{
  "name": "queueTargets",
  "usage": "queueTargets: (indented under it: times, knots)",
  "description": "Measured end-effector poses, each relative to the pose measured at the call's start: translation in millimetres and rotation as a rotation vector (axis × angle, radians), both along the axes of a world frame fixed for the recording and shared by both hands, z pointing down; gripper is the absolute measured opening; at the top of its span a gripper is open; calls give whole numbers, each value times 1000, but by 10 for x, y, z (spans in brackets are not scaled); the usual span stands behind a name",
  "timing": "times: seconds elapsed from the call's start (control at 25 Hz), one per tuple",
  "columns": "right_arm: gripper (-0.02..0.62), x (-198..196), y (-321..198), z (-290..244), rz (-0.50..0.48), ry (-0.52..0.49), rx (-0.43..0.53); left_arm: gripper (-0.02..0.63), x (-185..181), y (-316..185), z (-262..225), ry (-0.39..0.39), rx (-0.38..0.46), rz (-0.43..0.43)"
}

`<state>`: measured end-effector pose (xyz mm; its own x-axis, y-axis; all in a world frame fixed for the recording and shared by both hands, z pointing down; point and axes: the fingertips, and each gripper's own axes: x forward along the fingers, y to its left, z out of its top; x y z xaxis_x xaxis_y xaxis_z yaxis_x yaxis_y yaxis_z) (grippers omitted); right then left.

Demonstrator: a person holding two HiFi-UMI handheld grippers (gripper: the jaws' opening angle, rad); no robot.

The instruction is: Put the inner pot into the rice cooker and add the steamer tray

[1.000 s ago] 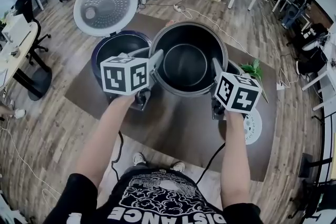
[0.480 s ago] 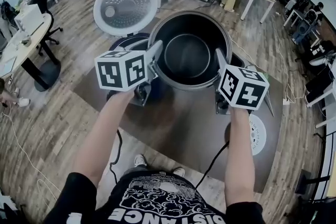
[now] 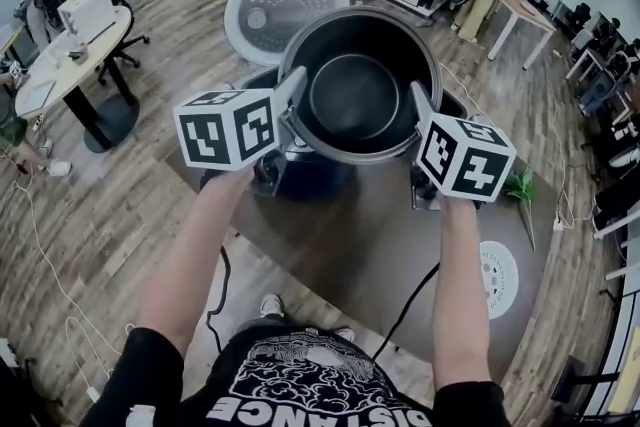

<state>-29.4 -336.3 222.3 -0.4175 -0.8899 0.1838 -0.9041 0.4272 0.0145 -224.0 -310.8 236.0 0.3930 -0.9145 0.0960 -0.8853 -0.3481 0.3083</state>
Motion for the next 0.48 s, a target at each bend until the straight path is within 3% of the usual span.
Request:
queueTargets:
  times: [0.48]
  knots:
    - [109, -758, -228, 272, -82, -1, -58, 97, -729, -72, 239, 10, -46, -81]
